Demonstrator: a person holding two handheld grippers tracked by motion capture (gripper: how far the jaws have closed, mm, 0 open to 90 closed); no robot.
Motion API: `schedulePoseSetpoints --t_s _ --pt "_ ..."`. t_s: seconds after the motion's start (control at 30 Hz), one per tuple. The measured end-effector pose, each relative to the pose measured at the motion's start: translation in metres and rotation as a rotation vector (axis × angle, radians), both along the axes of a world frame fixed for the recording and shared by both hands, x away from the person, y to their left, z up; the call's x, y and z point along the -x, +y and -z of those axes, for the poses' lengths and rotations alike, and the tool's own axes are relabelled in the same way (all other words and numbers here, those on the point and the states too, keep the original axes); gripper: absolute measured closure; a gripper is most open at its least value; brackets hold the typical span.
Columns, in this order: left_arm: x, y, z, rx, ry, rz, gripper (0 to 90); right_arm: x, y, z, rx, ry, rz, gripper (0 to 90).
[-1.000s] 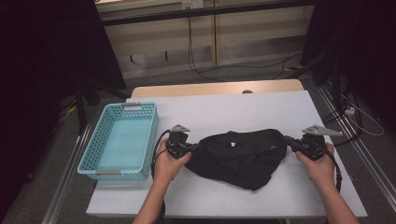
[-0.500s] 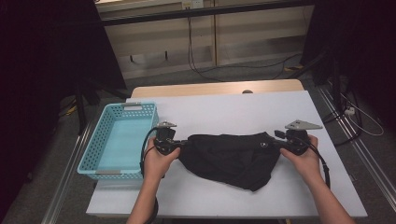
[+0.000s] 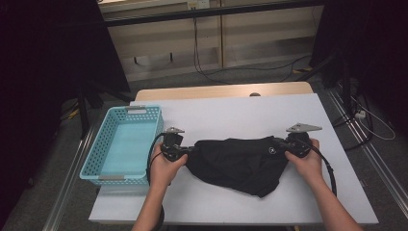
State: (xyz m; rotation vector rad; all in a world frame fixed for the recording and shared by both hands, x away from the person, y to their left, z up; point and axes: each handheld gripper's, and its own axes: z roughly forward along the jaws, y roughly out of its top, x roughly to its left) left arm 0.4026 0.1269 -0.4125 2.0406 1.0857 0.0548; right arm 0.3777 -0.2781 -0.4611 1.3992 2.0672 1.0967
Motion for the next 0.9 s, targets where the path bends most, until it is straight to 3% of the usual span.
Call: schedulePoseSetpoints --t_s 0.07,0.1,0.27,0.33,0.4,0.43,0.47,0.57,0.6,0.73,0.77,0.9 --pt "0.0 0.001 0.0 -0.002 0.003 0.002 88.0 0.002 -0.003 -0.003 -0.015 -0.017 0.011 86.8" --pt "0.0 0.001 0.0 -0.005 0.006 0.0 88.0 0.006 -0.015 -0.012 -0.07 -0.061 0.053 86.9" --pt "-0.002 -0.004 0.004 0.018 0.011 0.02 88.0 0.016 -0.037 -0.02 -0.133 -0.093 0.103 87.0" --pt "-0.003 -0.01 0.005 0.023 -0.01 0.019 86.2 0.018 -0.042 -0.019 -0.123 -0.094 0.114 87.0" --pt "-0.005 -0.011 0.006 0.021 -0.022 0.018 72.3 0.019 -0.045 -0.016 -0.094 -0.074 0.138 86.8" --pt "-0.006 -0.012 0.007 0.031 -0.034 0.016 72.3 0.019 -0.046 -0.014 -0.083 -0.07 0.152 86.8" --pt "-0.007 -0.012 0.007 0.035 -0.044 0.011 57.7 0.019 -0.051 -0.01 -0.07 -0.052 0.188 86.4" --pt "-0.01 -0.014 0.01 0.061 -0.038 -0.007 51.2 0.019 -0.053 -0.009 -0.049 -0.042 0.209 86.1" --pt "-0.011 -0.016 0.01 0.061 -0.042 -0.013 43.9 0.019 -0.055 -0.007 -0.034 -0.041 0.222 85.7" --pt "-0.017 -0.023 0.012 0.044 -0.048 -0.032 42.7 0.019 -0.056 -0.005 -0.005 -0.025 0.238 83.7" --pt "-0.02 -0.027 0.014 0.037 -0.046 -0.035 42.3 0.019 -0.055 -0.004 0.026 -0.023 0.235 82.9" --pt "-0.026 -0.034 0.017 0.029 -0.041 -0.035 42.3 0.019 -0.053 -0.003 0.024 -0.022 0.229 82.3"
